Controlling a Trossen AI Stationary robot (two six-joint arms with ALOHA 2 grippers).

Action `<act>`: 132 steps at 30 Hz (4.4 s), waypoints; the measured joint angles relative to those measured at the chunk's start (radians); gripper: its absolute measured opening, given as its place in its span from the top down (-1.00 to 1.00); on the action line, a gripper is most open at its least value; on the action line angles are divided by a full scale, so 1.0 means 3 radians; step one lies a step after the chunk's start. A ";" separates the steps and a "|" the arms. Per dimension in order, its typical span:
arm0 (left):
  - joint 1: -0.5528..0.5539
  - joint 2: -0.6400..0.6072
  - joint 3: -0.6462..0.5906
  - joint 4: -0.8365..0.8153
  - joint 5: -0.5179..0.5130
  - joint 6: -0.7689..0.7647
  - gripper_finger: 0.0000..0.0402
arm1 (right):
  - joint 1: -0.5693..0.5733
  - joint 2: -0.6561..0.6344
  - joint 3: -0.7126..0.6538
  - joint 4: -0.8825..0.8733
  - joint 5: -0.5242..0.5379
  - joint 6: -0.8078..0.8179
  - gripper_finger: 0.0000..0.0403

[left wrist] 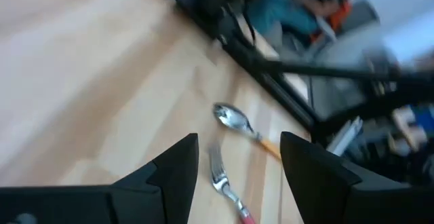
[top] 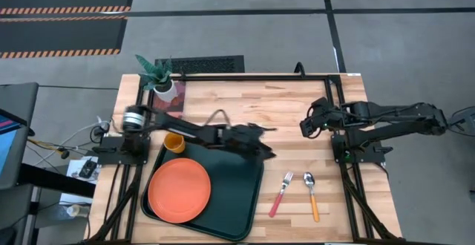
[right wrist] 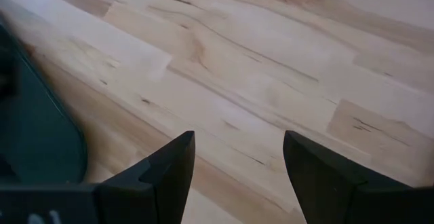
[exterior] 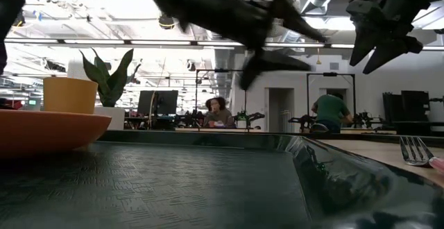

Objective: Pick and place plate/cup/fork/spoon on tray
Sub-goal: Put the pink fork on the right of the black tray

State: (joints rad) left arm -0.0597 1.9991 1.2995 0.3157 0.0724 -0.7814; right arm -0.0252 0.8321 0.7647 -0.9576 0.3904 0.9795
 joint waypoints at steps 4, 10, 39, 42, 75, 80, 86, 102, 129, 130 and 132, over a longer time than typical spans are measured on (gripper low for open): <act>0.0000 0.0564 0.0790 -0.0346 0.0286 0.0234 0.03 | 0.0064 -0.0001 0.0000 -0.0015 -0.0005 0.0006 -0.24; -0.0026 0.1234 0.2031 -0.1739 0.0212 0.0865 0.03 | 0.0150 0.0000 0.0000 -0.0028 -0.0005 0.0064 -0.24; -0.0202 0.1778 0.2622 -0.1947 0.0072 0.1703 0.03 | 0.0282 0.0000 -0.0003 -0.0092 0.0014 0.0137 -0.24; -0.0180 0.1849 0.2626 -0.1859 0.0153 0.1629 0.03 | 0.0282 0.0000 -0.0003 -0.0094 0.0014 0.0137 -0.24; -0.0115 0.1854 0.2626 -0.1809 0.0508 0.1844 0.93 | 0.0282 -0.0001 -0.0003 -0.0125 -0.0006 0.0111 -0.24; -0.0070 0.1854 0.2626 -0.1827 0.0744 0.1842 0.65 | 0.0330 -0.0001 -0.0001 -0.0257 -0.0037 0.0113 -0.24; -0.0028 0.1854 0.2626 -0.1843 0.0925 0.1855 0.14 | 0.0457 -0.0001 -0.0001 -0.0287 0.0003 0.0176 -0.24; -0.0085 0.2018 0.2626 -0.1550 0.1110 0.1666 -0.22 | 0.0497 -0.0001 0.0001 -0.0274 0.0039 0.0232 -0.24; 0.0027 0.1905 0.2625 -0.1524 0.1029 0.1223 1.00 | 0.0498 -0.0013 0.0001 -0.0346 0.0086 0.0148 -0.24; 0.0044 0.1865 0.2625 -0.1527 0.1031 0.1177 1.00 | 0.0497 -0.0030 0.0001 -0.0399 0.0093 0.0148 -0.24; 0.0074 0.1755 0.2625 -0.1544 0.1059 0.1118 1.00 | 0.0491 -0.0079 0.0001 -0.0524 0.0096 0.0148 -0.24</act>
State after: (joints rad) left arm -0.0374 2.5254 2.0869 -0.1474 0.3902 -0.4461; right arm 0.1221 0.8084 0.7650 -1.1147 0.4192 1.0239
